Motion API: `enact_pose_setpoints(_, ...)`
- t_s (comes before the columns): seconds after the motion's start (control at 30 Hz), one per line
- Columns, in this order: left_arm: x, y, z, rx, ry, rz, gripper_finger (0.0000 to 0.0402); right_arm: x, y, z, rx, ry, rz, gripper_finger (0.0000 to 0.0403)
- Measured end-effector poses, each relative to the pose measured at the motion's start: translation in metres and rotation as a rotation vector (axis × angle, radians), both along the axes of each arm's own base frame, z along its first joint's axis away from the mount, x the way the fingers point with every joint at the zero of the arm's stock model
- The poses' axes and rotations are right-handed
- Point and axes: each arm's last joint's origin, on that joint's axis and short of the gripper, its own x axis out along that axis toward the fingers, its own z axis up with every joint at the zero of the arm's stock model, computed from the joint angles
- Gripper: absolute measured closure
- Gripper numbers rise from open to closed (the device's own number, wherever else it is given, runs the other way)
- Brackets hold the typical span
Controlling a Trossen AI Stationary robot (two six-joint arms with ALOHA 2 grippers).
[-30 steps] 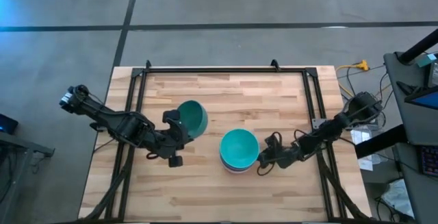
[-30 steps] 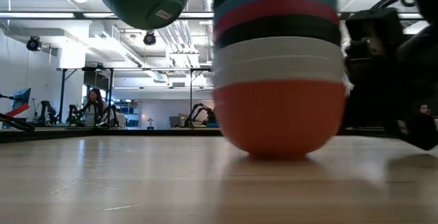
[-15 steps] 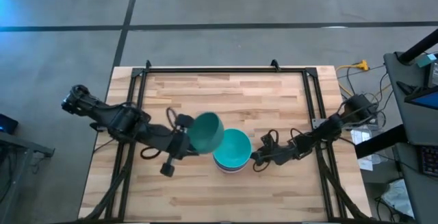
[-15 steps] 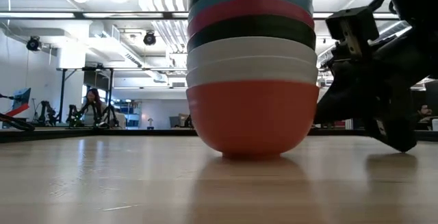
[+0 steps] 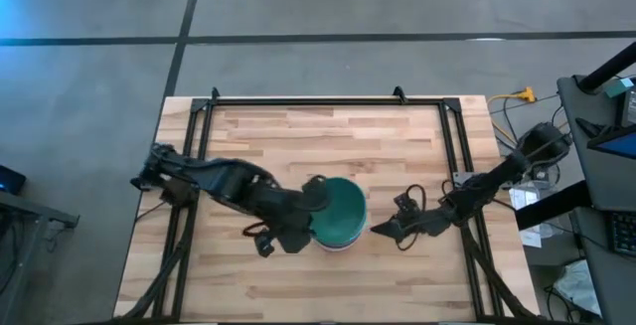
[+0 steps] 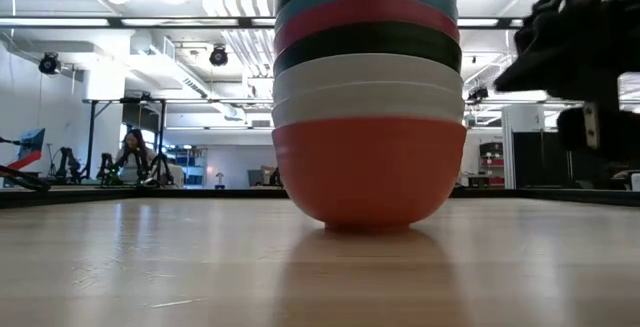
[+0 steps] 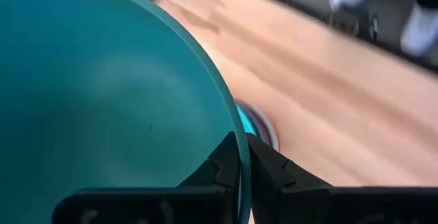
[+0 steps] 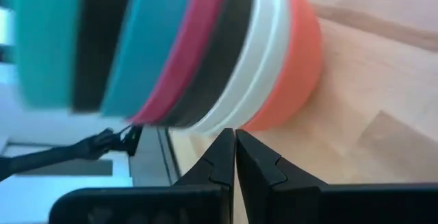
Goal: Nest bowls inside each other
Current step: Stack the green bowl on top of the light blue bowl
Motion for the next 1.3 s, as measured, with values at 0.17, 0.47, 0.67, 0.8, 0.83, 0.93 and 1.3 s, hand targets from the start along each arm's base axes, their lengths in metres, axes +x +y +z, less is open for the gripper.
enact_pose_setpoints(0.17,0.018,0.006,-0.011,0.141,0.133,-0.057,0.0401,-0.011,0.0,0.013,-0.034,-0.012,0.03,0.0394)
enact_pose_setpoints(0.47,0.029,0.011,-0.036,0.242,0.229,-0.081,0.0401,-0.023,-0.006,0.021,-0.084,0.01,0.007,0.0394)
enact_pose_setpoints(0.67,0.038,0.011,-0.039,0.229,0.197,-0.079,0.0401,-0.025,-0.008,0.021,-0.104,0.025,-0.009,0.0394)
enact_pose_setpoints(0.8,0.047,0.012,-0.052,0.22,0.228,-0.135,0.0401,-0.025,-0.008,0.019,-0.108,0.036,-0.01,0.0394)
enact_pose_setpoints(0.83,0.049,0.012,-0.056,0.224,0.24,-0.138,0.0401,-0.025,-0.008,0.018,-0.107,0.043,-0.012,0.0394)
enact_pose_setpoints(0.93,0.054,0.012,-0.062,0.227,0.256,-0.135,0.0401,-0.026,-0.008,0.017,-0.11,0.054,-0.011,0.0394)
enact_pose_setpoints(1.3,0.059,0.011,-0.073,0.236,0.307,-0.133,0.0401,-0.026,-0.007,0.017,-0.097,0.056,-0.01,0.0394)
